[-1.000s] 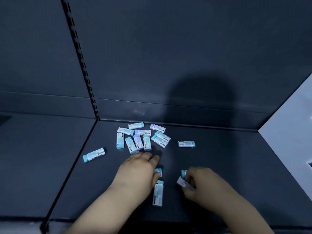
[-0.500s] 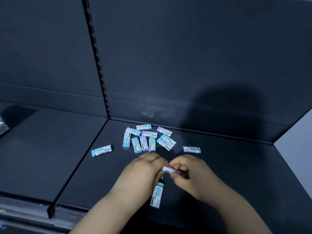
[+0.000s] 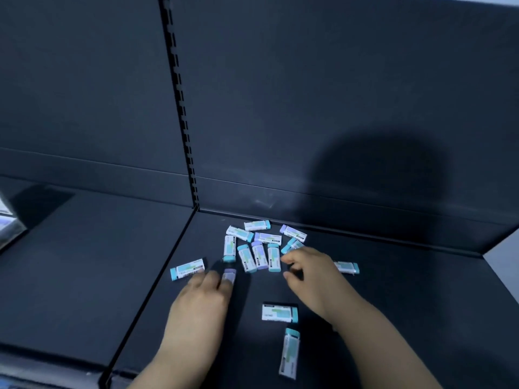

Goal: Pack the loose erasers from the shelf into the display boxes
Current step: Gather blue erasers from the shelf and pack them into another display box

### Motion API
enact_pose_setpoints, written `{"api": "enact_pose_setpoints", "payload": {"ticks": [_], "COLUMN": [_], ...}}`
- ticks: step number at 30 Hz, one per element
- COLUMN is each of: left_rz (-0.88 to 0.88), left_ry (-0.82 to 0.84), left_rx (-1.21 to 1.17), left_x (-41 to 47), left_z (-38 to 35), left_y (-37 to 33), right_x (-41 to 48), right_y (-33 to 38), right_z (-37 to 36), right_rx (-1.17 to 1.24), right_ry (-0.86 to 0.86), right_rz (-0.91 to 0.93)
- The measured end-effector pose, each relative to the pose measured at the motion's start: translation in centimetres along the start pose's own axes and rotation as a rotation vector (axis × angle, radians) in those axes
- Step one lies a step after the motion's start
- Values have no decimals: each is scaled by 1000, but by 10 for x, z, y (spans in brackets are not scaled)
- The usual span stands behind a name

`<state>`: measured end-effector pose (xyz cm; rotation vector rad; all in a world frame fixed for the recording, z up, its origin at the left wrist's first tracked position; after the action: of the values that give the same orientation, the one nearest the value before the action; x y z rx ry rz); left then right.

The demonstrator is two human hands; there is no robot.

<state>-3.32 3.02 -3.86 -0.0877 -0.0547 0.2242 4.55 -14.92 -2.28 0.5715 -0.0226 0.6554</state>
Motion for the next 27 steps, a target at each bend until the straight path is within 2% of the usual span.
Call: {"api": "enact_pose_setpoints", "payload": {"ticks": [3, 5, 8, 9, 11, 12, 15, 16, 22, 24, 27], "left_rz": [-70, -35, -123, -163, -162, -172, -159, -193, -205, -213, -195], "left_ry": [67, 73, 78, 154, 176, 154, 297, 255, 306, 314, 338], "left_rx": [-3, -103, -208, -183, -120, -86, -157, -156, -134, -124, -138], "left_x": [3, 10, 21, 26, 35, 37, 41, 42, 53, 56, 57], "left_z": [0, -1, 1, 0, -3, 2, 5, 2, -4, -5, -5], "left_y": [1, 6, 16, 17, 17, 15, 13, 14, 14, 14, 17], "right_x": [24, 37, 51, 53, 56, 57, 61, 62, 72, 72, 64], "right_y": [2, 3, 5, 6, 7, 7, 8, 8, 11, 14, 19], "right_z": [-11, -16, -20, -21, -23, -23, -24, -25, -29, -29, -28], "right_rx": [-61, -122, -203, -231, -286, -305, -325, -331, -371, -360, -147], "right_ry": [42, 82, 157, 203, 288, 309, 327, 340, 440, 415, 236], "right_rz": [20, 45, 110, 133, 155, 154, 137, 126, 2, -17, -18]}}
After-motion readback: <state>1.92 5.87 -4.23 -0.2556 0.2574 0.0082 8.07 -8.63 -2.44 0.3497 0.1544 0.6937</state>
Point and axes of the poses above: each hand's wrist, its own x-axis towards the middle knuckle, its own z-axis out of the back of the hand, y = z × x, the point moved 1 cm from there along x, towards the middle knuckle, and after that the axes turned 15 degrees about z, right-handed, at the moved point
